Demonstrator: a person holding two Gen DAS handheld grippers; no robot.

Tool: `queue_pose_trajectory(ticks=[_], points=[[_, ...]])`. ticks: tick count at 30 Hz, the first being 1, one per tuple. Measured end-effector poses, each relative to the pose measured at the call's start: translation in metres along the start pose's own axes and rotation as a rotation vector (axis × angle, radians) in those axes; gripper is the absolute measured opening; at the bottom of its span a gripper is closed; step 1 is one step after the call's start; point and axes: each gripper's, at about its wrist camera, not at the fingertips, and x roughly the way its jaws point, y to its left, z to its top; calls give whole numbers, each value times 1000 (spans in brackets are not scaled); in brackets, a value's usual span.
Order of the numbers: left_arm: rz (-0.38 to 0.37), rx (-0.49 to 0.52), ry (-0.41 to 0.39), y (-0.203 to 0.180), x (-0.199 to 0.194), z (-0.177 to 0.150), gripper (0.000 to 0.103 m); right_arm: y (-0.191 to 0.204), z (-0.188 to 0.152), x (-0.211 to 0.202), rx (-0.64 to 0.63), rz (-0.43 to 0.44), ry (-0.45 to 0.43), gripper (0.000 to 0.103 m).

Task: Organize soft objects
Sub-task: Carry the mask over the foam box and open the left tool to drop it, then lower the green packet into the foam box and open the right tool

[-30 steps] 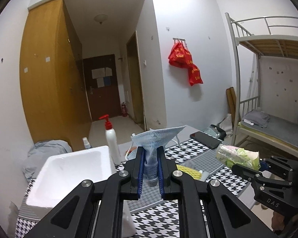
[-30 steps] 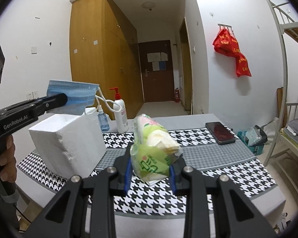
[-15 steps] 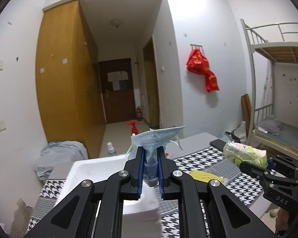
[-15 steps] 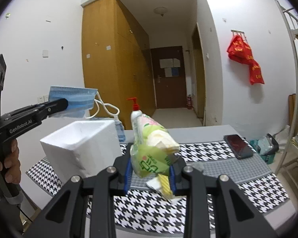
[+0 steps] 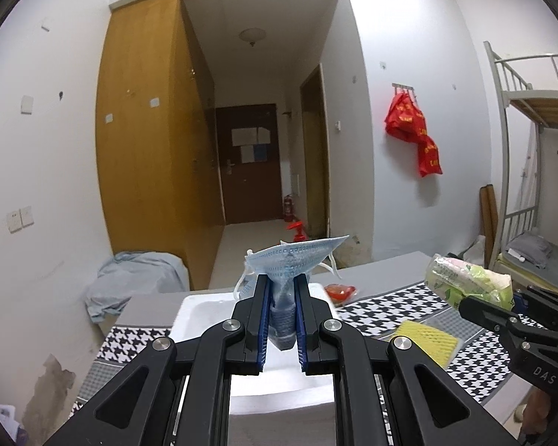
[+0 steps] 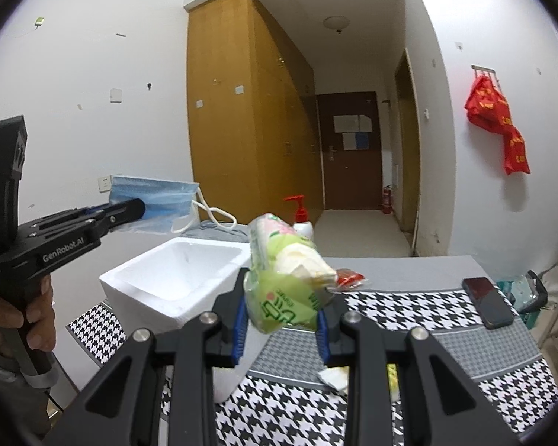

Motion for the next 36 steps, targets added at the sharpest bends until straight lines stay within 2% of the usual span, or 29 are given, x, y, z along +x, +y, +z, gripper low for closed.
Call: queue_pose_trajectory(ticks=[6, 13, 15, 16, 17, 18, 19, 20, 29, 36], points=[[15, -15, 36, 13, 7, -7, 13, 12, 1, 14, -15, 25, 14, 34], [-10, -13, 71, 21, 19, -11, 14, 18, 2, 22, -17, 25, 29, 34], [-27, -14, 87, 23, 25, -13, 22, 18, 1, 24, -20, 16, 41, 34], [-34, -20, 94, 24, 27, -14, 34, 19, 1, 25, -22, 13, 45, 34], [-40, -26, 98, 27, 30, -15, 53, 20, 2, 26, -25, 8, 46, 34], [-40, -33, 98, 29, 29, -18, 64, 21, 2, 25, -27, 4, 46, 34], [-31, -45, 89, 31, 28, -19, 79, 21, 2, 25, -28, 0, 47, 34], [-24, -51, 83, 32, 27, -20, 84, 22, 2, 25, -29, -5, 48, 34], [-1, -63, 59, 42, 19, -22, 93, 28, 4, 28, -35, -25, 47, 34], [30, -65, 47, 55, 15, -22, 95, 34, 5, 34, -50, -21, 52, 34]])
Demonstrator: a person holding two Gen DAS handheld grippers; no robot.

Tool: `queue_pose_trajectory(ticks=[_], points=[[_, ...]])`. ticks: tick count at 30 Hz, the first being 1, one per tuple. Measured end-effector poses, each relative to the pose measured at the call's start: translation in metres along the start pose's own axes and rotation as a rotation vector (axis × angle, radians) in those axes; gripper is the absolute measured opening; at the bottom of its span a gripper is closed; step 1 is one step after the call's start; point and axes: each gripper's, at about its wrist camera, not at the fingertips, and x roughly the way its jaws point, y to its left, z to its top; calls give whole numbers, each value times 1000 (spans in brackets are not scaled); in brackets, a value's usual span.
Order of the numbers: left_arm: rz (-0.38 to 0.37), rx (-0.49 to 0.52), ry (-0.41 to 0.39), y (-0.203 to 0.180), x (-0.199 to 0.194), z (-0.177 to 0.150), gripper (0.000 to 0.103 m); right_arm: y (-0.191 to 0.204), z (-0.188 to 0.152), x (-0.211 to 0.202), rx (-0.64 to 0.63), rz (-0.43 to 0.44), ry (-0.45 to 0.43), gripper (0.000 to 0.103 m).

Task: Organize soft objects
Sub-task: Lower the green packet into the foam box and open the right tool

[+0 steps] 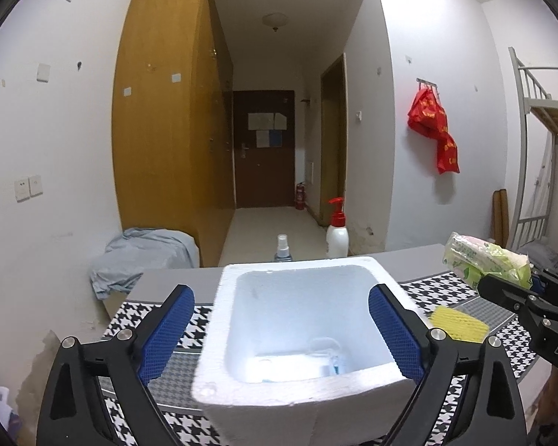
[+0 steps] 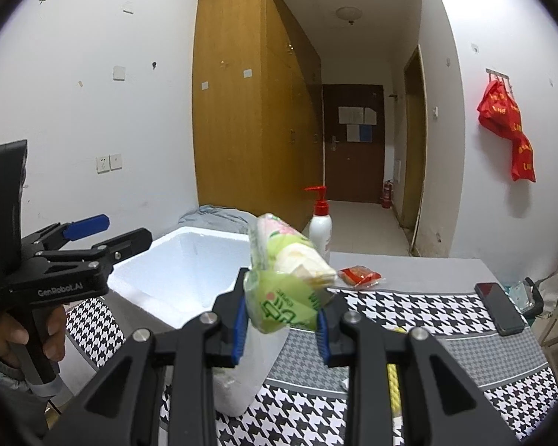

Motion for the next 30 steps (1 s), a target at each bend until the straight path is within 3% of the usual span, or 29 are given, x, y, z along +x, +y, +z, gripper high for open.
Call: queue_pose_trajectory(ticks=[30], points=[[102, -20, -57, 37, -27, -9, 99, 41, 17, 41, -32, 83, 47, 34]])
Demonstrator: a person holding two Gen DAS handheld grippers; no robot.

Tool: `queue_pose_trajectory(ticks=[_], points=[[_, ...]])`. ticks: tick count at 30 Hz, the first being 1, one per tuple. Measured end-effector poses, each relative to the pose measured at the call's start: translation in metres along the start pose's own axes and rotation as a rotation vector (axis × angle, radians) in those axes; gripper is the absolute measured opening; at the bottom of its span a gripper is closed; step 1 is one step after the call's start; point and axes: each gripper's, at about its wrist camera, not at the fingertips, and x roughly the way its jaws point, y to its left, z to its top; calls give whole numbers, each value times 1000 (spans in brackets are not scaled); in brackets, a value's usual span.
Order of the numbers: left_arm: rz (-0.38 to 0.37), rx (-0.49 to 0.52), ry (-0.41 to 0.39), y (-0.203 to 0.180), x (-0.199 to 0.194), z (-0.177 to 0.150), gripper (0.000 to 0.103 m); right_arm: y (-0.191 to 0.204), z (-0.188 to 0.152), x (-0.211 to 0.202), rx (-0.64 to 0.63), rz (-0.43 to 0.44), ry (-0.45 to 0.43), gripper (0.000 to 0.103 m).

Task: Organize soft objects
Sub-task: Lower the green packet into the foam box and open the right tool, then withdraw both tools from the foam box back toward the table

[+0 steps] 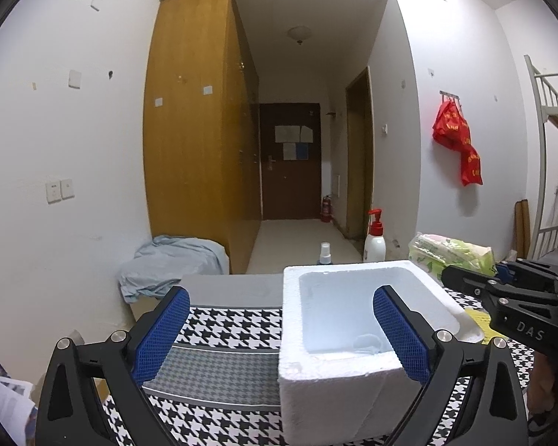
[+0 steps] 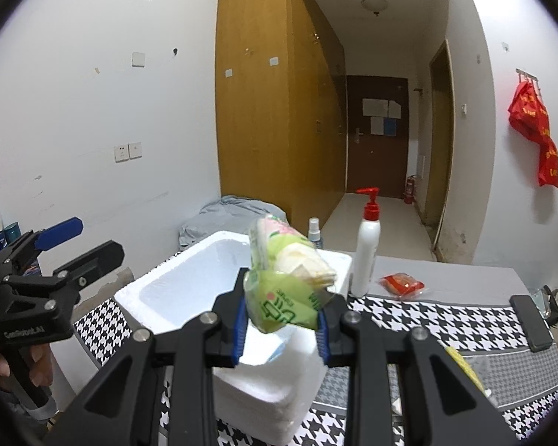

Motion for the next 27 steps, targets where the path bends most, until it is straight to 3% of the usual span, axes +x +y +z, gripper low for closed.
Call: queue_pose_trajectory(ticks=[15, 16, 19, 27], points=[[43, -65, -3, 22, -6, -11, 99, 14, 8, 24, -27, 61, 53, 35], [43, -64, -2, 23, -6, -11, 99, 14, 8, 26, -28, 61, 57, 39], [43, -63, -2, 25, -5, -11, 99, 15, 8, 26, -23, 67, 56, 69], [23, -81, 14, 27, -1, -11, 99, 17, 9, 19, -36, 67, 41, 72]])
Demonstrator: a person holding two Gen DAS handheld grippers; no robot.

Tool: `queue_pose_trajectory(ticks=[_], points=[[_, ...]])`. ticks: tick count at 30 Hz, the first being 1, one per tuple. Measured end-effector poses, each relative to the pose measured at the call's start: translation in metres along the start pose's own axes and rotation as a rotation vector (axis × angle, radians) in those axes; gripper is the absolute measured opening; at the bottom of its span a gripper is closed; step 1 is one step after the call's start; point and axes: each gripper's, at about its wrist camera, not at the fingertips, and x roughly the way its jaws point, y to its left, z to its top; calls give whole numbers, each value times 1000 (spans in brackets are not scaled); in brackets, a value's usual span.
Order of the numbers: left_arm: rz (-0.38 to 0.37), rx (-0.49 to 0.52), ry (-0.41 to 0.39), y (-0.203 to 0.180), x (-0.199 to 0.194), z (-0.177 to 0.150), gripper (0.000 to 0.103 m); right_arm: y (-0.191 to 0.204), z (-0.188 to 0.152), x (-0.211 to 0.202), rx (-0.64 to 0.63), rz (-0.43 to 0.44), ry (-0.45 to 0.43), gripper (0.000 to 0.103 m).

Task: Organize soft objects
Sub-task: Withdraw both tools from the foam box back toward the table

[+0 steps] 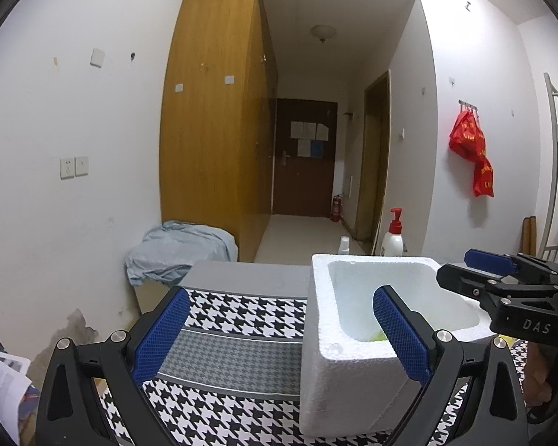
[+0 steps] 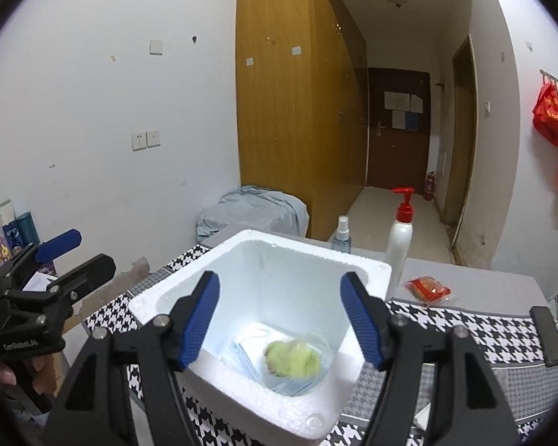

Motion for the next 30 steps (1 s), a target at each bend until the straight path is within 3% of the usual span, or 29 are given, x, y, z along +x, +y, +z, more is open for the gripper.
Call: queue_pose_trajectory(ticks=[4, 12, 30], points=[[-17, 2, -1, -4, -1, -2, 99, -1, -1, -6, 10, 7, -10, 73], [-50, 17, -1, -13, -3, -2, 100, -7, -6, -30, 30, -35, -72, 100], [-111, 39, -14, -40, -29, -2, 102, -19, -27, -92, 45, -127, -166, 102]])
